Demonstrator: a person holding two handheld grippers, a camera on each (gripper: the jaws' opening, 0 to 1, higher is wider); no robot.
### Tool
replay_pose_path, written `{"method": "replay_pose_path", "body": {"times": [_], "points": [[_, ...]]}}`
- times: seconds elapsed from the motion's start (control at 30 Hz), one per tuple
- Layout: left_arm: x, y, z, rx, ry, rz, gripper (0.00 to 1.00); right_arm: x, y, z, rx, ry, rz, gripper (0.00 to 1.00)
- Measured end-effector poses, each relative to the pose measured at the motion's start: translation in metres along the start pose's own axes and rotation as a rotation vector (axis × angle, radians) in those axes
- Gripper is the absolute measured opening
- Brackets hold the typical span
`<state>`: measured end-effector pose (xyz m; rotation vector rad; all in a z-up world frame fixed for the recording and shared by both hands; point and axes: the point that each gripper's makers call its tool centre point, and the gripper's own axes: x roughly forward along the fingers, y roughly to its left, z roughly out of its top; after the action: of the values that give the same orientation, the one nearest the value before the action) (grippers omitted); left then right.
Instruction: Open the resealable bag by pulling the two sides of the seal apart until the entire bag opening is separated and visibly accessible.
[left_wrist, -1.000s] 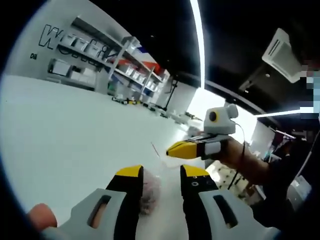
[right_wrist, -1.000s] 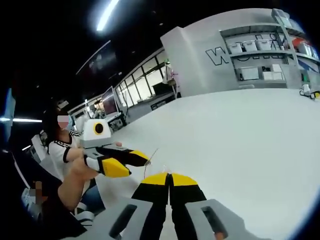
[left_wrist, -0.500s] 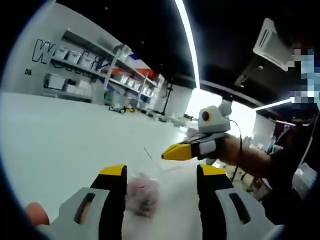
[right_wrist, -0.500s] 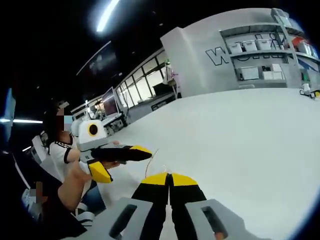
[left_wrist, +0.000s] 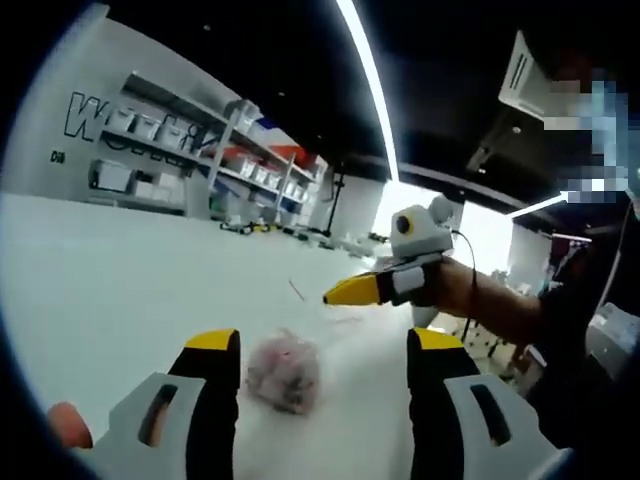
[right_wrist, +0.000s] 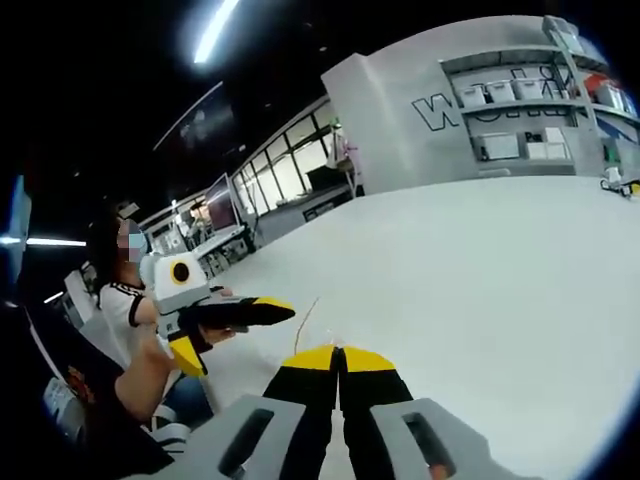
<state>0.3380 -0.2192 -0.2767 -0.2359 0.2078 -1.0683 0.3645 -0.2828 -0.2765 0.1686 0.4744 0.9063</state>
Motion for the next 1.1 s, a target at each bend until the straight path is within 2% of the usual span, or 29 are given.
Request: {"method": "replay_pose_path", "body": {"times": [0.17,0.43,0.73,1.1], "points": [[-0.007,0.003,-0.004,0.019,0.0,0.008,0.71,0.0,0.001,0.001,-0.003,0.0,0.002,0.0],[-0.027,-0.003,0.003,0.04,-0.065,0.021,0.82,0.001,0.002,0.001,0.0,0.003,0.008,0.0],[-0.031,0.002,-0.008,0.055,-0.031,0.049,0.81,0.004,0.004,0.003,0.018,-0.001,0.019,0.0],[-0.037,0.006,-0.01,0.053,-0.039,0.063,0.82,0.01,0.01,0.014,0.072,-0.023,0.06,0.0]]}}
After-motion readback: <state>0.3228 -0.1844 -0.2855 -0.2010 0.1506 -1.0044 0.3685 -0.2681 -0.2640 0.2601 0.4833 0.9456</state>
